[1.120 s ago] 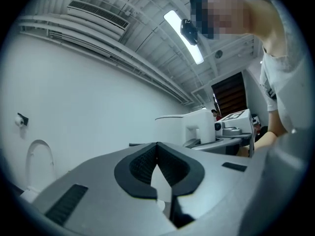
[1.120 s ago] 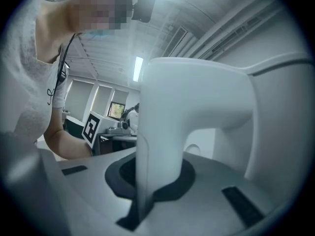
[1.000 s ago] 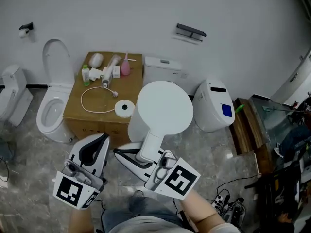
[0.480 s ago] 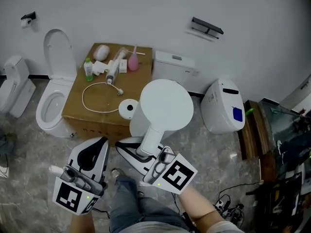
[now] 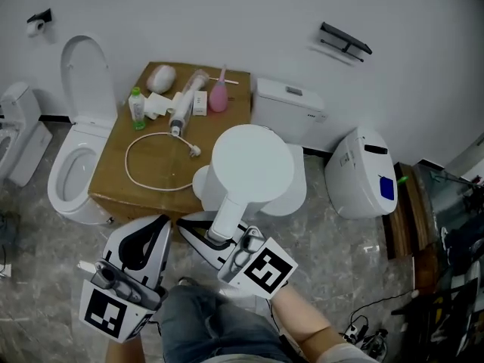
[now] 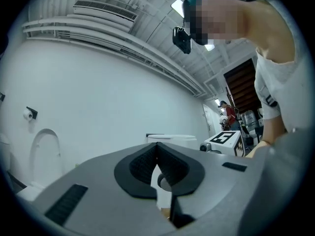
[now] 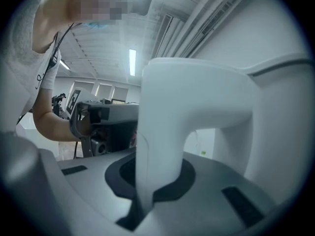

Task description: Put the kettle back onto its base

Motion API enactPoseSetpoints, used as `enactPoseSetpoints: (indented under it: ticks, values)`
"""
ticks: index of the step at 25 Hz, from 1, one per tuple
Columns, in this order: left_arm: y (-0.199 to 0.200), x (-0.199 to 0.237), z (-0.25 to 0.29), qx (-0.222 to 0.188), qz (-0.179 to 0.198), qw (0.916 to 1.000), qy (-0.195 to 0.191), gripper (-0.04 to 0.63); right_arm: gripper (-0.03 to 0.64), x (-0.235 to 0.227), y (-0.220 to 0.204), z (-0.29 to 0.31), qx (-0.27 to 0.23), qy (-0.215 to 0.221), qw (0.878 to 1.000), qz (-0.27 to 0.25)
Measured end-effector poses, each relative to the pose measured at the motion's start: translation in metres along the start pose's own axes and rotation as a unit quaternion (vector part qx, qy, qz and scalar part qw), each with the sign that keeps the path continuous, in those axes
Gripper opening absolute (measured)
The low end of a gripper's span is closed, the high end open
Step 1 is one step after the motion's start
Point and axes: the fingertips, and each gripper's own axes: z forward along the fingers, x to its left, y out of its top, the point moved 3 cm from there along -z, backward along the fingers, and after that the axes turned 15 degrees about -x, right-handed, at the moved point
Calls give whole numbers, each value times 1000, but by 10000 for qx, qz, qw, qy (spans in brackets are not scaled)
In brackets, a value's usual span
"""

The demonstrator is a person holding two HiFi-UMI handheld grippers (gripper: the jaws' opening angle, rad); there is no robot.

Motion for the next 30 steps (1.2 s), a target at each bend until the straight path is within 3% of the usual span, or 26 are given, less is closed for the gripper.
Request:
enactPoseSetpoints:
  ticks: [12, 21, 25, 30]
  values:
    - [-75, 35, -9, 231, -120, 9996, 145, 2, 6, -62, -94, 30, 118, -72, 9999, 71]
    - [-82, 49, -7, 142, -32, 9996, 229, 2, 6, -74, -129, 39, 168, -124, 9991, 357]
    - [-86, 52, -3, 141, -61, 9996, 236, 2, 6, -75, -145, 41, 317, -30, 9993, 192]
    - [-92, 52, 1, 218, -102, 9995, 222, 2, 6, -92, -147, 42, 87, -115, 9975, 688]
